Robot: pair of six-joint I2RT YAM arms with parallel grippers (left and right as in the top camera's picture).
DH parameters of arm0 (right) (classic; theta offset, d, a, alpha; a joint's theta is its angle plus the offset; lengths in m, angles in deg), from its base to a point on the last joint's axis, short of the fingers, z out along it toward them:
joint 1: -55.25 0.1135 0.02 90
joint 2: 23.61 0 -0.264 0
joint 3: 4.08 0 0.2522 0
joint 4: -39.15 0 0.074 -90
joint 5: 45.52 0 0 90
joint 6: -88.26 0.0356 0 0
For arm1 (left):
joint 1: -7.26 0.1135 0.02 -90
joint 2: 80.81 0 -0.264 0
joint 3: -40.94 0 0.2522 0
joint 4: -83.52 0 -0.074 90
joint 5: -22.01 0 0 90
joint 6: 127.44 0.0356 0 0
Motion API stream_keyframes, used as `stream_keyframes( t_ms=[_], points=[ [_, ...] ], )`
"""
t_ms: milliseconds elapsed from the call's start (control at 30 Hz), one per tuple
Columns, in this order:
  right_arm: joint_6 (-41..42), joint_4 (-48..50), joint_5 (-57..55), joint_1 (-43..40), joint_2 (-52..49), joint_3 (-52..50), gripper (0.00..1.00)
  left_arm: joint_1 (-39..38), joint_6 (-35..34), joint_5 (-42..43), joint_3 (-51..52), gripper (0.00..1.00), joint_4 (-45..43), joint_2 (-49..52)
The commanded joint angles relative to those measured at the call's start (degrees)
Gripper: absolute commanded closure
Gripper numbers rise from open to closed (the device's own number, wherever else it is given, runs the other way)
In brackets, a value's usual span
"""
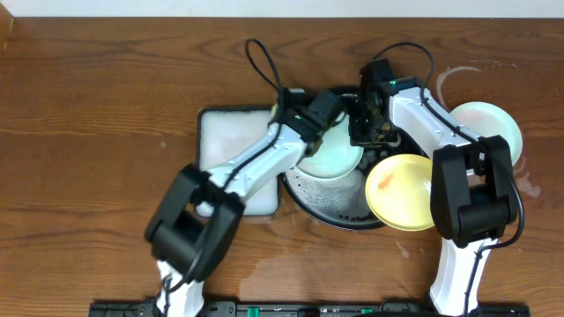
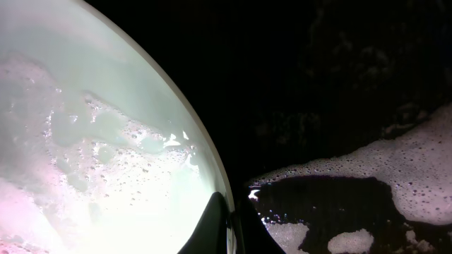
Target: Clean dirty plates on tray and stack at the side
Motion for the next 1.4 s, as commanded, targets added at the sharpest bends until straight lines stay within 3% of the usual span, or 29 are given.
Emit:
stream_keyframes(
  t_ms=[0,233,533,600,900,1100,1233,1367],
  points=[
    [0.7,-0.6,-2.3,-0.1,-1.7,-1.0,0.99,1.7,0.7,1.7,0.4,0.93,-0.5,-5.7],
    [0.7,-0.6,-2.3,-0.1,-1.7,-1.0,0.99,1.6,-1.7,20.3,0.9,0.93,-5.7,-3.7],
    [0.7,-0.7,-2.3,-0.1,-1.7,-1.0,0.99,1.7,-1.2,23.2,0.9,0.93,-10.3,5.1],
    [0.7,-0.7,-2.3,-0.1,-1.7,-1.0,0.99,1.8,1.4,21.0,0.9,0.93,-9.9,6.0],
    [0.7,-0.6,-2.3,-0.1,-1.7,-1.0,0.99,2.0,1.4,-3.4,0.8,0.93,-0.9,1.3],
    [0.7,-0.8,-2.3,0.0,-1.5,-0.6,0.99,3.2,1.4,-4.3,0.8,0.92,1.0,-6.4],
    [0.7,-2.3,-2.9,0.5,0.2,0.2,0.99,7.2,1.4,3.4,0.8,0.93,3.3,-12.4],
    [0.7,-4.2,-8.9,1.2,5.5,0.3,0.99,16.3,2.0,18.1,0.8,0.92,6.7,-15.5]
  ],
)
